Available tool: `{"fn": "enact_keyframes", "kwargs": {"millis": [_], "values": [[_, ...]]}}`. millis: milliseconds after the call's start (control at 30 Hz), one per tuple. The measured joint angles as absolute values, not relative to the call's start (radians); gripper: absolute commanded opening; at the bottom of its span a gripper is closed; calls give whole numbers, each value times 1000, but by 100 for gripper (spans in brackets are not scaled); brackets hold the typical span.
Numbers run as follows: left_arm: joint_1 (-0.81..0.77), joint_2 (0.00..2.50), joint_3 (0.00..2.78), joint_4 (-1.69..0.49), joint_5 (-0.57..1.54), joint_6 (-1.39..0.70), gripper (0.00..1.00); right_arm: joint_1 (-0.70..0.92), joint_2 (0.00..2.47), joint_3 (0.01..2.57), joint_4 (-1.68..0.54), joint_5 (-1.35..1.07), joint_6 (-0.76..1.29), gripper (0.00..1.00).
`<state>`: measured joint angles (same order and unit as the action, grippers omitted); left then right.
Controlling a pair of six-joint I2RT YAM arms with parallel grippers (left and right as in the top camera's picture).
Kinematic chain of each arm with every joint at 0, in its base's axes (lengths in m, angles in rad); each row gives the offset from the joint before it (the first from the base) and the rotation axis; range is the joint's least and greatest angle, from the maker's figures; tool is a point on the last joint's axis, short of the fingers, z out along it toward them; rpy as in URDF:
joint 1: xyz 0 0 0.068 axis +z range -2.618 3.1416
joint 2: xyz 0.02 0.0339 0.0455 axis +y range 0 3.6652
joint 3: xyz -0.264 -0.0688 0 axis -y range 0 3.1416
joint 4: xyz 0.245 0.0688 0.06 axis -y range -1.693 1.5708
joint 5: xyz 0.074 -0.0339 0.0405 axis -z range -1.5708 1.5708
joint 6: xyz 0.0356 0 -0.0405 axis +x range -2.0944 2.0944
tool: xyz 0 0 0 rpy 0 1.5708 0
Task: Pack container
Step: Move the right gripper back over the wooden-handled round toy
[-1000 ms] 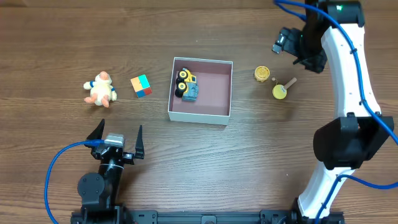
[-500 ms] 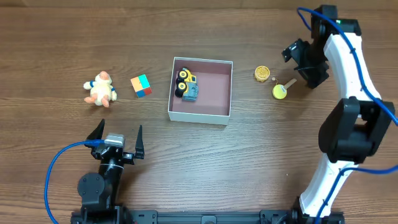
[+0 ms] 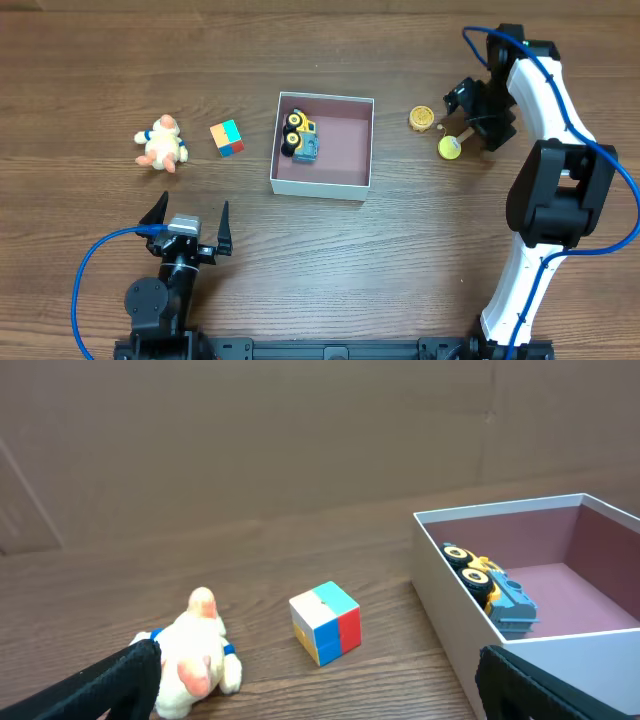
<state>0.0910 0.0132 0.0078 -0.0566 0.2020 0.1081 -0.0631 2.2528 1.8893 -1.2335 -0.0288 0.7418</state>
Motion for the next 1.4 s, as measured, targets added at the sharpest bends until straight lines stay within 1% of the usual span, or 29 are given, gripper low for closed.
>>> {"fn": "enact_keyframes", "kwargs": {"millis": [100,500,633,1300,1333,1400], "values": [[91,13,8,-57,202,108,100,-64,2253,1835,-1194,-30,736,100],[91,13,8,-57,202,108,100,-65,2253,1829,-1153,-18,706,100],[91,13,8,-57,202,108,100,-65,2253,1788,-1113,-18,706,100],[91,13,8,-57,202,108,100,-65,2253,1777,-1083,-17,690,100],[91,13,8,-57,202,108,100,-65,2253,1777,-1083,-17,687,99],[91,13,8,-57,202,108,100,-65,2253,1777,-1084,-14,684,91]]}}
